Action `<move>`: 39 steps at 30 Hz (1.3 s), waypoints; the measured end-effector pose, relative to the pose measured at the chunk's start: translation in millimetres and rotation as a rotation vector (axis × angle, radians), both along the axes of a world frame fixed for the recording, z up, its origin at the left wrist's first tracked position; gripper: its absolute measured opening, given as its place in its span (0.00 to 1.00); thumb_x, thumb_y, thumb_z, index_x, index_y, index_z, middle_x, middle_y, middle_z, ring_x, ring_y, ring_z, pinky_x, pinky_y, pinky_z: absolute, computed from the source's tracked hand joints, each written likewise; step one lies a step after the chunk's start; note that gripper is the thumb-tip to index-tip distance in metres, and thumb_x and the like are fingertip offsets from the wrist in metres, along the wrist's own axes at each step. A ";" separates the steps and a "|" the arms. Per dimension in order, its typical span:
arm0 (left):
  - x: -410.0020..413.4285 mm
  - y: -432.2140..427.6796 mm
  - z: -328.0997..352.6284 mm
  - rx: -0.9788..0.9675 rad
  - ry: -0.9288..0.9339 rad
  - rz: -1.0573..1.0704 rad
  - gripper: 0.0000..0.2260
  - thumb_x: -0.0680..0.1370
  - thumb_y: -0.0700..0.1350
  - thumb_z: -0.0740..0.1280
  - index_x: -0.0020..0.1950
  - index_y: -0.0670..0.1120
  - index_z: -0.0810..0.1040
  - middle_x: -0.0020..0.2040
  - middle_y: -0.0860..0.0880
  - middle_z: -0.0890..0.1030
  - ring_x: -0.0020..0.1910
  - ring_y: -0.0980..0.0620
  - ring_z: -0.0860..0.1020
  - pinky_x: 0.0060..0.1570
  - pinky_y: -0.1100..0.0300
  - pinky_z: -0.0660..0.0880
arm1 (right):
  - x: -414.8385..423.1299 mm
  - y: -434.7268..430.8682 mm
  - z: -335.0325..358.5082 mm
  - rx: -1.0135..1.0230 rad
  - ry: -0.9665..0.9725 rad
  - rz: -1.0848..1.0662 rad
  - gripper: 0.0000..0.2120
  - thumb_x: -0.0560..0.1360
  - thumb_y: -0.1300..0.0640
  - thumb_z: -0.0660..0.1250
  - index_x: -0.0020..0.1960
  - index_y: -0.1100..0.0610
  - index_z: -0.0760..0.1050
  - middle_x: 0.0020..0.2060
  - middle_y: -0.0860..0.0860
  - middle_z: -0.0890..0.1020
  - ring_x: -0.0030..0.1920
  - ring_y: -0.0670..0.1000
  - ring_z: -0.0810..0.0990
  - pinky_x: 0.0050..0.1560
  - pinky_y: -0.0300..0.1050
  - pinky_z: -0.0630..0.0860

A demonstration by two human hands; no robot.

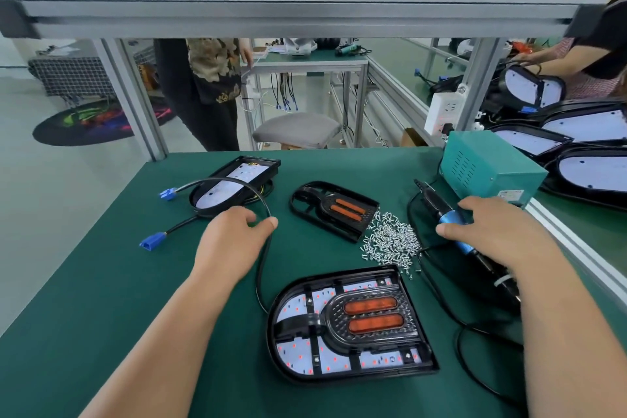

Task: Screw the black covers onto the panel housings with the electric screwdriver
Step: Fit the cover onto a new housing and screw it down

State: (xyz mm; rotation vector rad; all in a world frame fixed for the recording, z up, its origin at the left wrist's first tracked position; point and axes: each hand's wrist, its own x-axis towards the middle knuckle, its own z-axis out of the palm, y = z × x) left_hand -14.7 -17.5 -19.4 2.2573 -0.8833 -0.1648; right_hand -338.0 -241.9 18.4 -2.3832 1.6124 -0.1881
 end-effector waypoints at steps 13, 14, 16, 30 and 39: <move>-10.0 -2.5 3.7 -0.089 0.056 -0.111 0.06 0.72 0.49 0.66 0.45 0.56 0.82 0.26 0.54 0.71 0.27 0.52 0.68 0.33 0.56 0.69 | 37.9 61.6 23.0 0.432 -0.206 0.672 0.33 0.60 0.16 0.70 0.58 0.32 0.80 0.49 0.39 0.87 0.44 0.46 0.88 0.43 0.40 0.82; -10.6 -1.6 5.7 -0.141 0.103 -0.132 0.08 0.70 0.50 0.66 0.46 0.58 0.83 0.26 0.55 0.68 0.26 0.54 0.64 0.33 0.56 0.67 | 40.9 62.4 20.9 0.438 -0.211 0.693 0.31 0.61 0.17 0.71 0.58 0.31 0.80 0.49 0.39 0.87 0.46 0.45 0.88 0.47 0.42 0.84; -11.9 1.0 11.1 -0.200 0.146 -0.167 0.11 0.68 0.51 0.66 0.47 0.60 0.83 0.27 0.55 0.66 0.27 0.55 0.63 0.33 0.57 0.64 | 45.2 64.5 17.6 0.374 -0.166 0.743 0.27 0.65 0.20 0.70 0.60 0.30 0.80 0.51 0.36 0.86 0.52 0.38 0.85 0.58 0.44 0.82; -19.9 6.8 18.7 -0.275 0.012 -0.182 0.07 0.68 0.49 0.63 0.41 0.47 0.71 0.28 0.53 0.65 0.30 0.53 0.61 0.33 0.56 0.63 | 72.5 84.3 1.1 0.346 -0.400 0.852 0.06 0.83 0.51 0.71 0.57 0.42 0.84 0.51 0.37 0.87 0.53 0.39 0.84 0.55 0.33 0.77; -36.9 15.9 34.4 -0.088 0.228 -0.767 0.28 0.75 0.70 0.64 0.34 0.46 0.67 0.32 0.54 0.64 0.33 0.55 0.63 0.33 0.57 0.60 | 79.9 92.8 -0.5 0.085 -0.603 0.831 0.05 0.78 0.47 0.73 0.53 0.44 0.83 0.49 0.38 0.85 0.53 0.44 0.83 0.54 0.40 0.76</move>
